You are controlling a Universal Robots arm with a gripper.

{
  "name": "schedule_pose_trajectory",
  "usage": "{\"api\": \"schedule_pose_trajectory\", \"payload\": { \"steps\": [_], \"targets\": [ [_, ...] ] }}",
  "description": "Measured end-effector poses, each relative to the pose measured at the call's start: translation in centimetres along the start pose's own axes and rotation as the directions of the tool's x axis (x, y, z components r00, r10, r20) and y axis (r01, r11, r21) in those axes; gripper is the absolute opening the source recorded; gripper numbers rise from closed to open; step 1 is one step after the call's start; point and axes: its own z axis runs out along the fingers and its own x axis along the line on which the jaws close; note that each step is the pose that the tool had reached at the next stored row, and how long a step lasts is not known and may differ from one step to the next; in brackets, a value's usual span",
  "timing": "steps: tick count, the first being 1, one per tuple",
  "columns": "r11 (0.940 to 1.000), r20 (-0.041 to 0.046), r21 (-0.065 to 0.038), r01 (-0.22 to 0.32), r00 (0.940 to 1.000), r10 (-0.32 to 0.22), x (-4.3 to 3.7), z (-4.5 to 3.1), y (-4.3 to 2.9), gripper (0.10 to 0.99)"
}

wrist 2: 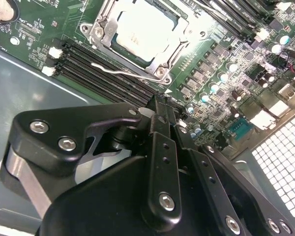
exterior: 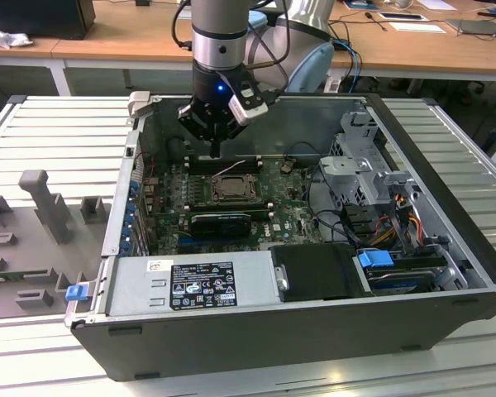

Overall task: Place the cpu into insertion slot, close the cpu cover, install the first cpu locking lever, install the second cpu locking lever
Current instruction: 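Install the first cpu locking lever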

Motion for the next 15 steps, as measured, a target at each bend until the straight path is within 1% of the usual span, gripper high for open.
{"api": "schedule_pose_trajectory", "payload": {
  "steps": [9, 11, 15],
  "targets": [
    [1.0, 0.0, 0.0, 0.0, 1.0, 0.0, -0.38, -0.01, -0.02, 0.106],
    [1.0, 0.0002, -0.003, 0.0, 1.0, 0.0, -0.52, 0.06, -0.03, 0.106],
    [0.9999, 0.0008, -0.013, 0.0, 1.0, 0.0, -0.57, 0.36, -0.11, 0.106]
  ]
}}
